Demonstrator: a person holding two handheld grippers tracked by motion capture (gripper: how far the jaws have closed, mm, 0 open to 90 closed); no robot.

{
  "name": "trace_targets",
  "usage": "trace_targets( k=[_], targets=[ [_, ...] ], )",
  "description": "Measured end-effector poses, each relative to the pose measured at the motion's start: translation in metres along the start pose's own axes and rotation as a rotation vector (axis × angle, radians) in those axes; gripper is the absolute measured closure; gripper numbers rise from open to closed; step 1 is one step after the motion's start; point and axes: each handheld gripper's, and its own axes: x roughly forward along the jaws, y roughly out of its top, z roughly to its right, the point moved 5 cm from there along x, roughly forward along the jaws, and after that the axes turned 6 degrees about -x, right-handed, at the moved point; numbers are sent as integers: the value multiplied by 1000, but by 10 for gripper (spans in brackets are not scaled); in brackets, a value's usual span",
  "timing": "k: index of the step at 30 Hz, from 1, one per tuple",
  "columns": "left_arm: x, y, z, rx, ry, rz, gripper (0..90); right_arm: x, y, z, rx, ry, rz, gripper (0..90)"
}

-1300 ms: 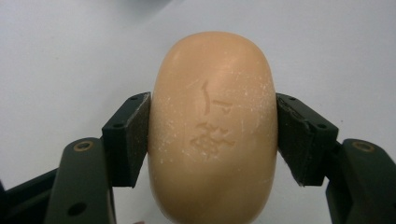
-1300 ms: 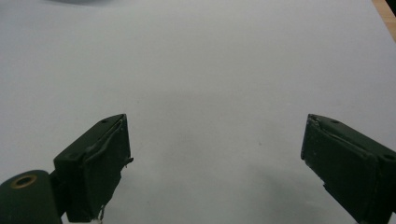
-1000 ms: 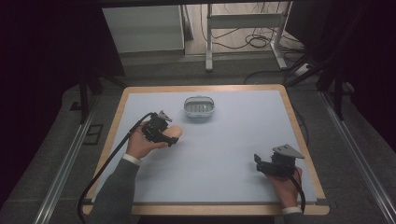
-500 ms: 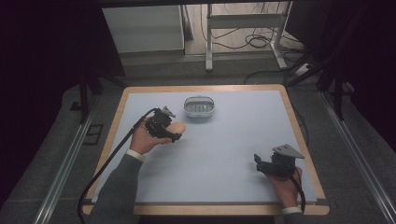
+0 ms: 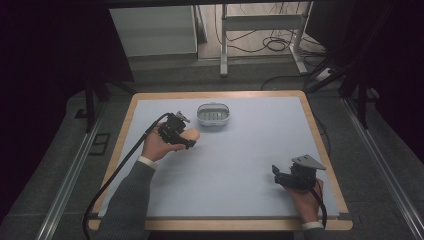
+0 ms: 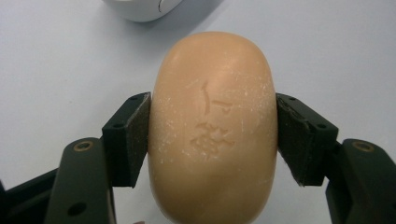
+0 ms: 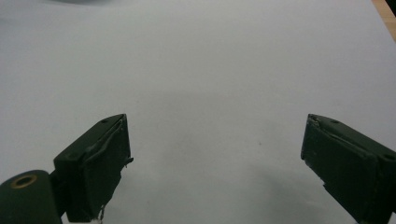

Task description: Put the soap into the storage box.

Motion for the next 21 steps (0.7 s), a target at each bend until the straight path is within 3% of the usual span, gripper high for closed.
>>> trace_targets(
  k=[21],
  targets=[
    [10,18,-7,9,4,-15,325,0,0,0,1,0,0,83]
  ],
)
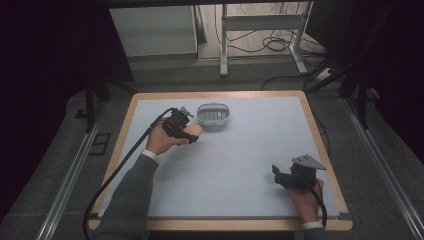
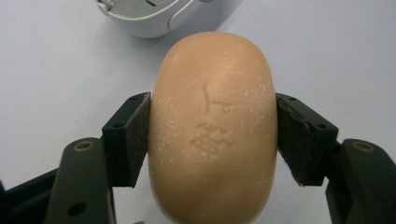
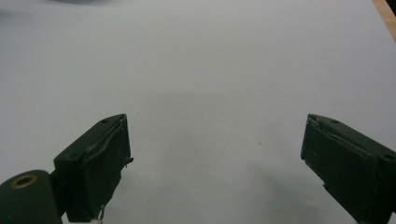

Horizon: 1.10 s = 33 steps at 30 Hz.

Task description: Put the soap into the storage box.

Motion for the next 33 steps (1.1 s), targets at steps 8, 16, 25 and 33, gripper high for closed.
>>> trace_targets(
  k=[8,16,25,33],
  targets=[
    [-1,11,3,10,-1,23,325,0,0,0,-2,-2,0,84],
    [2,20,5,22,-3,22,325,0,0,0,-1,-1,1,84],
    [2,30,2,30,1,21,325,0,0,0,-4,-3,1,84],
    [6,39,-1,35,12,15,325,0,0,0,-4,-5,1,84]
  ],
)
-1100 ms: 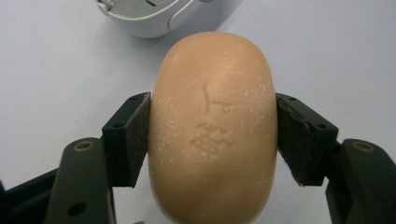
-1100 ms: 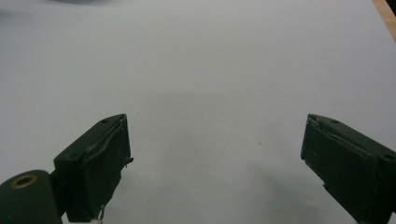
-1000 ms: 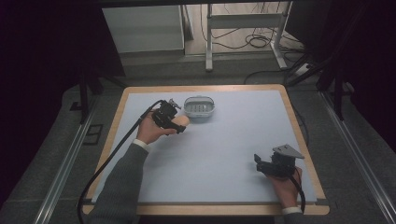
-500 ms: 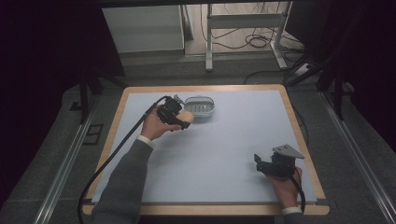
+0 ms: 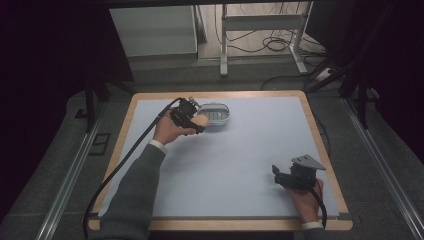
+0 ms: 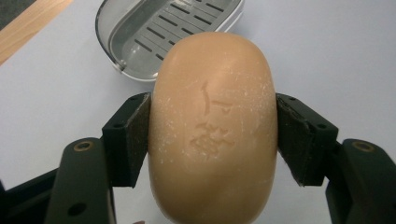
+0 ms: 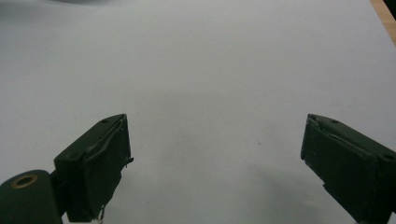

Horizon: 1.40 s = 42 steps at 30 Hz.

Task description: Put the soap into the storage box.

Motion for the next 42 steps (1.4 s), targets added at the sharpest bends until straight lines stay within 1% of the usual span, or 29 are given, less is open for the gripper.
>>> trace_targets(
  k=[5,6,7,8,12,13,14,16,17,18,19,20,21,23,24,27,29,30,35,36,38,42],
  targets=[
    [4,5,0,-10,-43,9,325,0,0,0,1,0,0,86],
    [4,6,0,-5,-39,5,325,0,0,0,1,0,0,86],
    [6,7,1,-10,-41,10,325,0,0,0,1,0,-1,86],
    [6,8,1,-1,-40,4,325,0,0,0,2,0,0,86],
    [10,13,1,0,-39,-3,325,0,0,0,3,-1,1,86],
    [10,14,0,10,-37,-10,325,0,0,0,3,1,0,86],
    [11,15,1,-2,-42,0,325,0,0,0,3,0,1,86],
    [12,17,1,4,-39,-5,325,0,0,0,4,1,1,86],
    [13,18,0,13,-34,-13,325,0,0,0,4,1,1,86],
    [14,19,1,3,-37,-5,325,0,0,0,4,1,2,86],
    [14,21,0,9,-36,-9,325,0,0,0,4,1,2,86],
    [14,21,0,4,-37,-7,325,0,0,0,4,1,2,86],
    [15,23,0,16,-33,-15,325,0,0,0,4,1,2,86],
    [16,25,-1,15,-31,-12,325,0,0,0,5,1,2,86],
    [15,26,-1,23,-29,-17,325,0,0,0,5,2,3,86],
    [17,29,-1,25,-37,-8,325,0,0,0,5,1,2,86],
    [19,30,-1,29,-35,-10,325,0,0,0,3,0,2,86],
    [20,30,0,25,-37,-8,325,0,0,0,3,0,2,86],
    [24,34,-4,35,-32,-23,325,0,0,0,1,1,1,86],
    [26,35,-3,30,-37,-20,325,0,0,0,2,1,1,86],
    [28,36,-4,45,-40,-26,325,0,0,0,0,1,0,86],
    [33,41,-6,43,-40,-24,325,0,0,0,1,0,1,86]
  ],
)
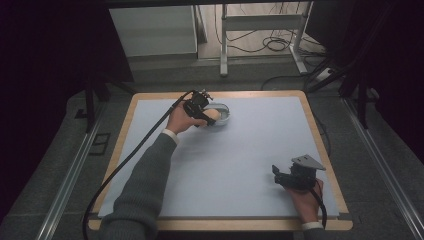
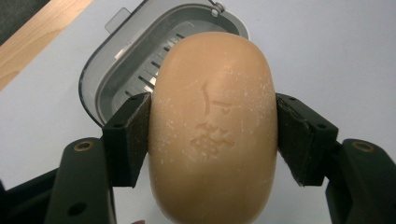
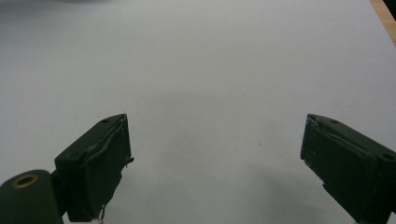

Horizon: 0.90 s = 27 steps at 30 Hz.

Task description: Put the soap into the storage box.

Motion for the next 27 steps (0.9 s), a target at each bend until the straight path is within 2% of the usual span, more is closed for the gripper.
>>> trace_targets(
  k=[10,16,22,27],
  targets=[
    [14,14,-7,29,-10,-21,325,0,0,0,0,-2,-2,86],
    [22,20,-9,30,-9,-23,325,0,0,0,0,-2,-3,86],
    [32,21,-9,30,-4,-50,324,0,0,0,-2,-3,0,86],
    [33,22,-10,29,-1,-50,322,0,0,0,-5,-3,-3,86]
  ],
)
